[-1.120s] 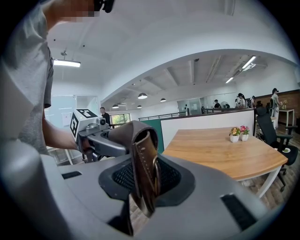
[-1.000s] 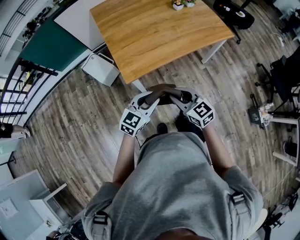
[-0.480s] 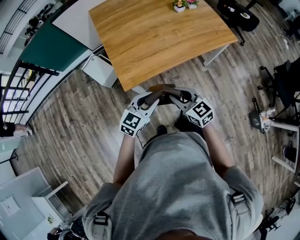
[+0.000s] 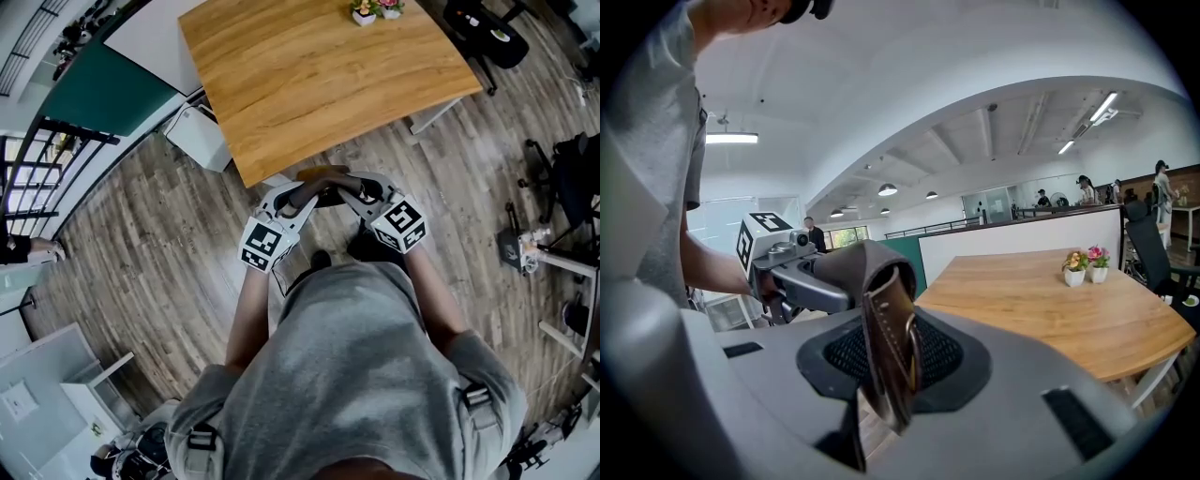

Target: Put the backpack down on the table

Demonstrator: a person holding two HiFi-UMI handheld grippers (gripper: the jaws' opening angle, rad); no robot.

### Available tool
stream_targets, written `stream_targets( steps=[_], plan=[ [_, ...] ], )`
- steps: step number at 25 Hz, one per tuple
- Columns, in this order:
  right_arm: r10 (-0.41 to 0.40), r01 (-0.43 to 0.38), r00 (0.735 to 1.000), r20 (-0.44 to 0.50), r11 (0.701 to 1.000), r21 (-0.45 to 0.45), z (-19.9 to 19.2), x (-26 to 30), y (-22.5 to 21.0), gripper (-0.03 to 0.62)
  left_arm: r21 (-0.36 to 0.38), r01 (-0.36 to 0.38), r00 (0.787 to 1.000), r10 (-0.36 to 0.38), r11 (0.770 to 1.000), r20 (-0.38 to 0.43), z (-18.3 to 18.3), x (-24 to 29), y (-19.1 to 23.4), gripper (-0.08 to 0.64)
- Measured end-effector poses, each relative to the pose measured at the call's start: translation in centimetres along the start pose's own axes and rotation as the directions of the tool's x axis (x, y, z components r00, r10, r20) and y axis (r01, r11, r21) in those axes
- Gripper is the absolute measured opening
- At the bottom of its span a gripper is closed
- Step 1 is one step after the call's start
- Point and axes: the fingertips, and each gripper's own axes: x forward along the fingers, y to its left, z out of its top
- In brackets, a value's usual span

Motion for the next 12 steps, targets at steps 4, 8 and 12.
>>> stream_targets(
  steps=[4,8,12],
  plan=[
    [0.021,-0.021,1.0,-0.008,1.0,-0.004,0.2,0.1,-1.3,0.094,-0.01,-0.019,1.0,0.018,1.0,-0.004,0.5,1.0,0.3,0.115],
    [0.035,-0.035,0.999,-0.013,0.999,-0.01,0.1,-0.6,-2.5,0.094,-0.009,-0.032,0.999,0.032,0.999,-0.01,0.8,2.3,0.1,0.117],
    [0.052,-0.052,0.998,-0.02,0.999,-0.011,0.0,-1.1,-4.3,0.094,-0.005,-0.051,0.998,0.051,0.999,-0.026,1.2,4.1,0.3,0.117]
  ],
)
